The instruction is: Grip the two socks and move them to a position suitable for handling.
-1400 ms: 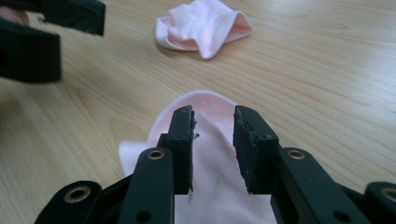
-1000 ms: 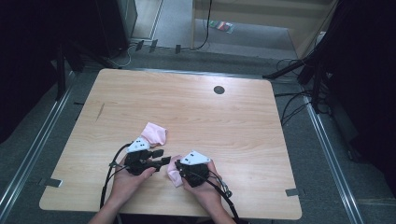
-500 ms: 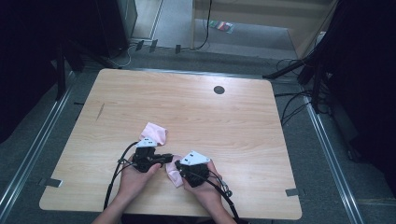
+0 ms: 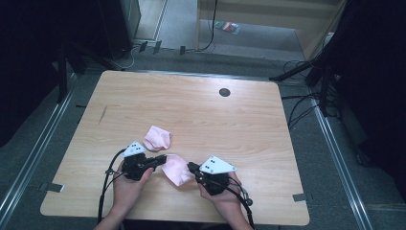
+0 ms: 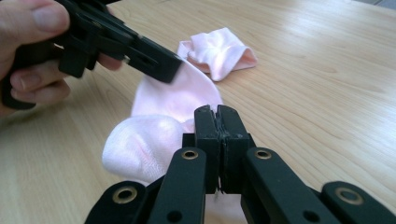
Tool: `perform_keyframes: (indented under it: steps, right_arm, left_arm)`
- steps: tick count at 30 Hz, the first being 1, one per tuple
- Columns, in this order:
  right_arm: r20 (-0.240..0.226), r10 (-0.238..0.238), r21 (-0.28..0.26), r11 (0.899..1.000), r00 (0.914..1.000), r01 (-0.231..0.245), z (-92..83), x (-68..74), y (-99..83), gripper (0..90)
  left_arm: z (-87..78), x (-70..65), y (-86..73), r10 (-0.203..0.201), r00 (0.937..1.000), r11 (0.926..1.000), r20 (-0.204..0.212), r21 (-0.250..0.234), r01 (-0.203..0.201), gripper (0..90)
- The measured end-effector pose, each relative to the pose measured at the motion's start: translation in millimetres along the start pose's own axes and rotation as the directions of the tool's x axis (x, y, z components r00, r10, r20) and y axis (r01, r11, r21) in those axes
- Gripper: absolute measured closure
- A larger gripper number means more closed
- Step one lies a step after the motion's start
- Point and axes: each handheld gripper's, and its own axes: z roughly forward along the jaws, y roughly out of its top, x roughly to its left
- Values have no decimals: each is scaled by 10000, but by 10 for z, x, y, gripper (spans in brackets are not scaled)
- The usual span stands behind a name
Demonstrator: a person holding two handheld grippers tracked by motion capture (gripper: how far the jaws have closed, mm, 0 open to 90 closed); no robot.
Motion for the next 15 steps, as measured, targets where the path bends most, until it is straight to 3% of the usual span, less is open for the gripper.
perform_keyframes:
  steps: [5, 9, 12, 13, 15]
  right_arm:
    - [-163, -93, 98, 9999, 9998, 94, -189, -143, -132, 894]
    - [138, 83, 404, 9991, 9999, -89, -276, -244, -273, 892]
    - [420, 826, 386, 9957, 9957, -842, -365, -362, -366, 869]
    - [620, 1056, 381, 9934, 9925, -1081, -391, -391, -384, 857]
    - [1090, 1828, 239, 9822, 9771, -1864, -487, -487, -427, 838]
  left_arm:
    - [-128, 2, -85, 12, 9993, 9996, -384, -270, -23, 900]
    - [-136, -12, -213, -116, 9983, 9998, -579, -183, 106, 900]
    - [-84, -114, -316, 104, 9986, 9998, -527, 181, -95, 897]
    - [-73, -152, -345, 112, 9994, 9994, -316, 339, -101, 882]
    - [-108, -227, -382, 390, 9992, 9989, 6, 276, -390, 782]
